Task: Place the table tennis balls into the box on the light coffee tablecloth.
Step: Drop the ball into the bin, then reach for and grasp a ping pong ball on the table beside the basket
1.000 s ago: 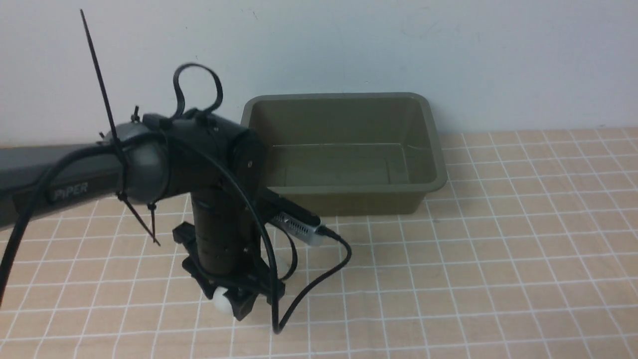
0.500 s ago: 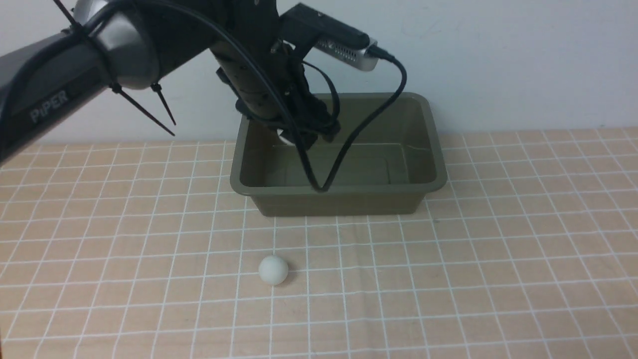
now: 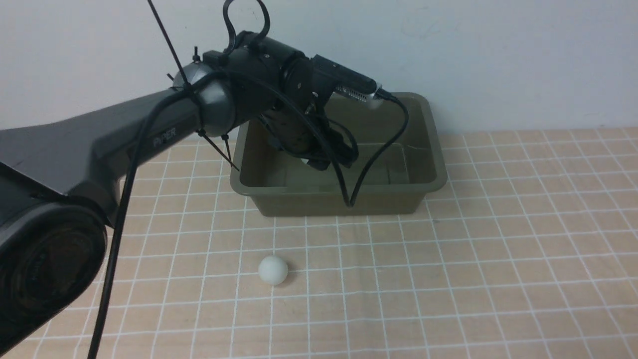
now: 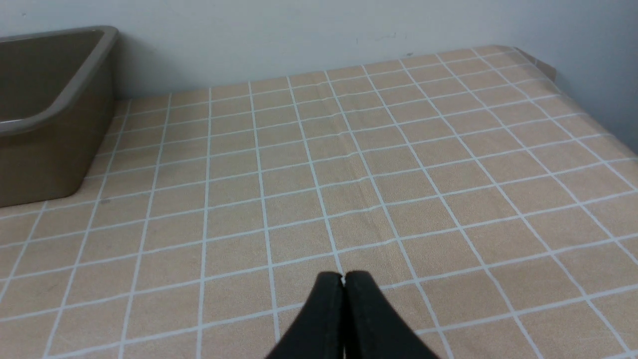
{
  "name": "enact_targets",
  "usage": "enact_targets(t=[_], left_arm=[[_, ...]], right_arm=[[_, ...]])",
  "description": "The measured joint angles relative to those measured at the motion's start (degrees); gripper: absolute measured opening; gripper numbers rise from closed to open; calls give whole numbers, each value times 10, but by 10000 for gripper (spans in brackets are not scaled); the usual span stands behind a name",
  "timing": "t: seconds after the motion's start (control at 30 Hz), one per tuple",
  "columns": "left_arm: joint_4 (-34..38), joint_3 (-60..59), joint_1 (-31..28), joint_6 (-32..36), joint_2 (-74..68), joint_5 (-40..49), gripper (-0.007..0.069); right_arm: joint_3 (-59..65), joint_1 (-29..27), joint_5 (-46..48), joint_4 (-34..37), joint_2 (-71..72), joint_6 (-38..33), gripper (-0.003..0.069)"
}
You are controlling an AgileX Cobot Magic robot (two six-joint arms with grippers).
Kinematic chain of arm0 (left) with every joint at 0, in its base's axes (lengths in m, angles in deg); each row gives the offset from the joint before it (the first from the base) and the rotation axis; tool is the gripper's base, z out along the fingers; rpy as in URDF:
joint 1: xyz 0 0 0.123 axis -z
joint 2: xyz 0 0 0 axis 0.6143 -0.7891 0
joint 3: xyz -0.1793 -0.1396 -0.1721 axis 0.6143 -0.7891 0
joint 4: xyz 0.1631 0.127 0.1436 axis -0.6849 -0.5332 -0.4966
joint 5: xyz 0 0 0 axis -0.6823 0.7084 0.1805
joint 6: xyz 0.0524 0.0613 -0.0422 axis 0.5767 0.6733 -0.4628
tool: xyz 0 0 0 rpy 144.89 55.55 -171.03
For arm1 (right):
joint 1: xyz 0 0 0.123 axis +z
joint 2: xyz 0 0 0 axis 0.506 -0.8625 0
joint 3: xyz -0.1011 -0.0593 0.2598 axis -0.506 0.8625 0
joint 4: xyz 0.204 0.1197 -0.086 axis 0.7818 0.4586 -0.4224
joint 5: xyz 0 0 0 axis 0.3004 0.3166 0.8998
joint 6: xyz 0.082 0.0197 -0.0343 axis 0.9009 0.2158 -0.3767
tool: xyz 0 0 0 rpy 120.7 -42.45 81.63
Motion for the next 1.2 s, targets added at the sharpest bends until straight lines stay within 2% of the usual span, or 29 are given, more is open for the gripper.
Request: enact_targets(t=[0.17, 0.37, 0.53, 0.67, 0.87, 1.0, 1.2], left_arm=[[0, 0, 0, 0, -6, -6, 322], [0, 0, 0, -3, -6, -16, 392], [0, 13, 0, -4, -6, 12, 405], [0, 45, 0, -5, 6, 79, 405], [-23, 79, 0, -5, 72, 234, 405], [-20, 78, 0, 0, 111, 259, 405], [38, 8, 0, 29, 140, 259, 405]], right_arm=[[0, 0, 0, 0, 0, 0, -15], [0, 0, 0, 0, 0, 0, -15], [0, 0, 0, 0, 0, 0, -15], [0, 0, 0, 0, 0, 0, -15], [0, 0, 0, 0, 0, 0, -15], [0, 0, 0, 0, 0, 0, -15], [0, 0, 0, 0, 0, 0, -15]])
